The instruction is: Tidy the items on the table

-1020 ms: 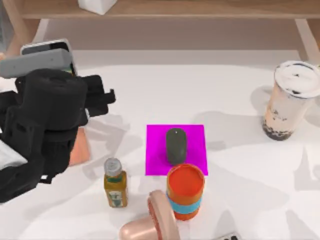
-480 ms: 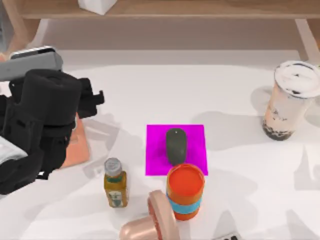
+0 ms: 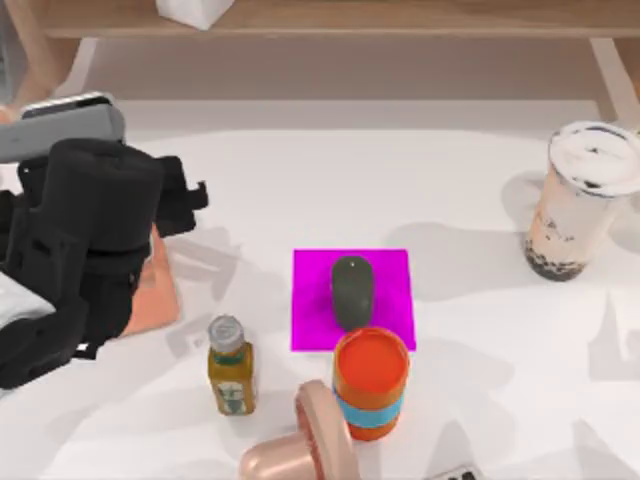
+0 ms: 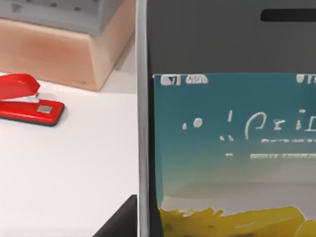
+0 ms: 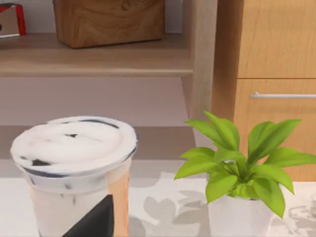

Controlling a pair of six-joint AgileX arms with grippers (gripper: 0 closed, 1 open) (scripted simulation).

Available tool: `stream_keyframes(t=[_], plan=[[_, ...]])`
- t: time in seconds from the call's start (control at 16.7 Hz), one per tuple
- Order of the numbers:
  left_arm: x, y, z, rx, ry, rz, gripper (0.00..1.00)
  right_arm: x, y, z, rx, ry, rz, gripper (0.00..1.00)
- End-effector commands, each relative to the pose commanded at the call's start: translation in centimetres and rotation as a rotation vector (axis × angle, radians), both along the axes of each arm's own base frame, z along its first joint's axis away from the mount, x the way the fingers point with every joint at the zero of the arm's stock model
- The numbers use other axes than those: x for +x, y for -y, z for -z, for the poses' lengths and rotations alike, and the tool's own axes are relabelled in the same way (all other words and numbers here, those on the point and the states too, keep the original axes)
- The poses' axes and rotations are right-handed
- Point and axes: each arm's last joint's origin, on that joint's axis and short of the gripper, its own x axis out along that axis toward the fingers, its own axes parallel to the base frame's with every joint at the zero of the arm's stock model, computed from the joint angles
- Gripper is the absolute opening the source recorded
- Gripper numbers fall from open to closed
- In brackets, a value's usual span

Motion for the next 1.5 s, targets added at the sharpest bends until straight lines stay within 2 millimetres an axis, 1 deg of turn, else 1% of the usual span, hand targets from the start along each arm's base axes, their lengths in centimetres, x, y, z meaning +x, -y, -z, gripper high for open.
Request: stream_keyframes(t=[0.18,0.24,0.78,0.9,1.14,1.26,1.44,1.5], plan=[[0.0,0.0,0.0,0.000,0.000,0.000,0.98,0.0,0.0,0.0,0.000,0.000,0.000,1.00],[0.0,0.0,0.0,0.000,0.000,0.000,1.00,0.0,0.0,0.0,0.000,0.000,0.000,1.00],[-0.1,0.0,-0.1,-0.003,0.004,-0.002,1.00,0.0,0.0,0.0,0.000,0.000,0.000,1.00],[-0.8,0.0,0.0,0.000,0.001,-0.005,1.00,0.0,0.0,0.0,0.000,0.000,0.000,1.00],[-2.8,0.0,0.0,0.001,-0.002,0.001,1.00,0.0,0.0,0.0,0.000,0.000,0.000,1.00],[-3.0,0.0,0.0,0.000,0.001,0.001,1.00,0.0,0.0,0.0,0.000,0.000,0.000,1.00],[-2.9,-0.1,-0.1,-0.001,0.001,-0.001,1.00,0.0,0.0,0.0,0.000,0.000,0.000,1.00],[-2.9,-0.4,-0.1,-0.003,0.000,-0.001,1.00,0.0,0.0,0.0,0.000,0.000,0.000,1.00]])
